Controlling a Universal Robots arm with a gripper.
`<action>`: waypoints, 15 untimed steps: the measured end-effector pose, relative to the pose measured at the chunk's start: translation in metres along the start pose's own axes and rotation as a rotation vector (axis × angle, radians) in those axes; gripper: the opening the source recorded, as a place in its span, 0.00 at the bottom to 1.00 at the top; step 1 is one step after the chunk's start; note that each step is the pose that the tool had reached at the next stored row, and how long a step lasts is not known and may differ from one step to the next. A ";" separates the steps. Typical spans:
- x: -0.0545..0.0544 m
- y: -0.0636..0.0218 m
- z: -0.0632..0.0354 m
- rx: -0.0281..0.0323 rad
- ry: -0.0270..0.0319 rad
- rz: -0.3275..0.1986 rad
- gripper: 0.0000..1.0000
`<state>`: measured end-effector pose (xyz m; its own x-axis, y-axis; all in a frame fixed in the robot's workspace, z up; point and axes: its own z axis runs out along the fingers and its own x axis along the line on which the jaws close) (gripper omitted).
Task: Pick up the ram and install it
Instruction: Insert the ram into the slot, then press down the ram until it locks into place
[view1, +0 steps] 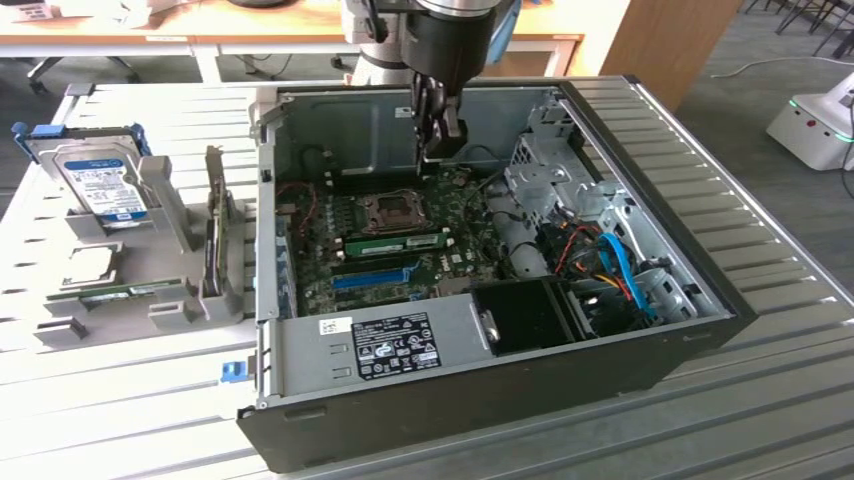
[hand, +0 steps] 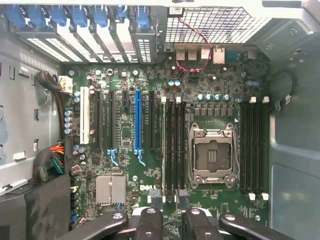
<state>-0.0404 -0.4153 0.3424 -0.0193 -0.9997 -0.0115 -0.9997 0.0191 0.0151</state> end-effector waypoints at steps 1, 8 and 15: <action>0.000 0.0000 0.0000 0.0000 0.0000 0.000 0.25; 0.000 0.0000 -0.0029 0.0000 0.0001 0.000 0.25; 0.000 0.0000 -0.0029 0.0000 0.0000 0.000 0.25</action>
<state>-0.0404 -0.4153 0.3453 -0.0192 -0.9998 -0.0114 -0.9997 0.0190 0.0152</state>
